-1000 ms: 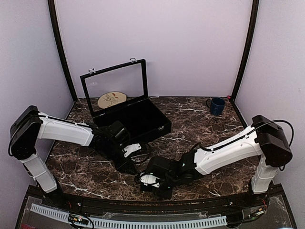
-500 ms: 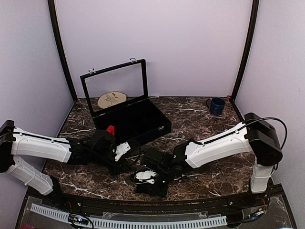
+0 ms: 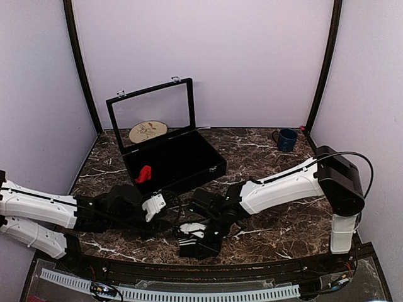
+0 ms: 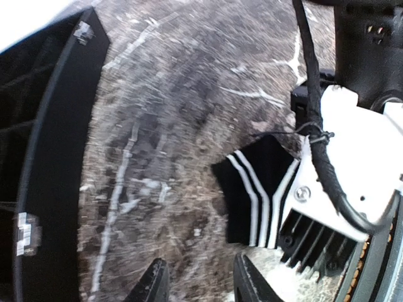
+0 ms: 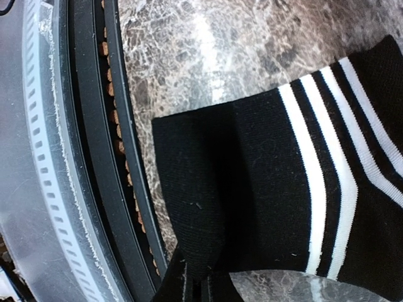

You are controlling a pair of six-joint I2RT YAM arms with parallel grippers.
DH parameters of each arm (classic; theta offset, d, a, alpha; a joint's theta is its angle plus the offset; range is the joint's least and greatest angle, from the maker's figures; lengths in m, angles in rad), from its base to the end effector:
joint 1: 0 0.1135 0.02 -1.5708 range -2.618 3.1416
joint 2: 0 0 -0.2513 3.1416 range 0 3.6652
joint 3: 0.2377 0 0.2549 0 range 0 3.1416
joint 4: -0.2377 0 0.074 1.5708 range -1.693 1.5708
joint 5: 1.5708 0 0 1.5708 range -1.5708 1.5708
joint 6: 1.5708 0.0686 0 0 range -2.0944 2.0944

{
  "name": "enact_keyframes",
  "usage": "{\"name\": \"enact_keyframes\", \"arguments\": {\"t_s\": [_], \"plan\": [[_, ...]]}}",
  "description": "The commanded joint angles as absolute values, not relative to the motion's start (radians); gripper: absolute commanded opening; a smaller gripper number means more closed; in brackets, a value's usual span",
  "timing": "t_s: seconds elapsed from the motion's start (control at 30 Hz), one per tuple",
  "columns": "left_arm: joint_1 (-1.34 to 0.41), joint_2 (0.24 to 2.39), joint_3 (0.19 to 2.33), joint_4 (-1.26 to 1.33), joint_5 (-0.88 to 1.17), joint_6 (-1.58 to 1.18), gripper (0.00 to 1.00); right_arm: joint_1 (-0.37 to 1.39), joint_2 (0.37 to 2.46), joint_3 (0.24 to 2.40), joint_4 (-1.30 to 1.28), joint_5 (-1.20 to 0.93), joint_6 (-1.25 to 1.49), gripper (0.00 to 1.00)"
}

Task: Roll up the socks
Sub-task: Roll the sock at the center of the board.

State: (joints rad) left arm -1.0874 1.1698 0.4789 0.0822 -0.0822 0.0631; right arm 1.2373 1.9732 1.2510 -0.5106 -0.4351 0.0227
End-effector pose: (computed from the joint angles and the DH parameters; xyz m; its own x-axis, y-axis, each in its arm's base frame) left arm 0.1295 -0.2346 0.1519 -0.2116 0.5383 -0.8158 0.8662 0.4899 0.0986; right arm 0.1001 0.3772 0.0975 -0.3292 -0.8875 -0.3225 -0.8954 0.1850 0.4051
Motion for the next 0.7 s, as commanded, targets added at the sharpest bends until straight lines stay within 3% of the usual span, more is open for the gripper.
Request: {"name": "enact_keyframes", "arguments": {"t_s": [0.0, 0.2, 0.67], "plan": [[-1.105, 1.065, 0.439, 0.114, -0.194, 0.064, 0.39, 1.22, 2.007, 1.25, -0.564, -0.489, 0.039, 0.0], [-1.175, 1.012, 0.411, 0.148, -0.221, 0.129, 0.42, 1.183, 2.041, 1.276, -0.574, -0.556, 0.051, 0.0], [-1.306, 1.216, 0.484, 0.168, -0.145, 0.251, 0.42, 1.111, 2.137, 1.379, -0.644, -0.652, 0.04, 0.0]]}}
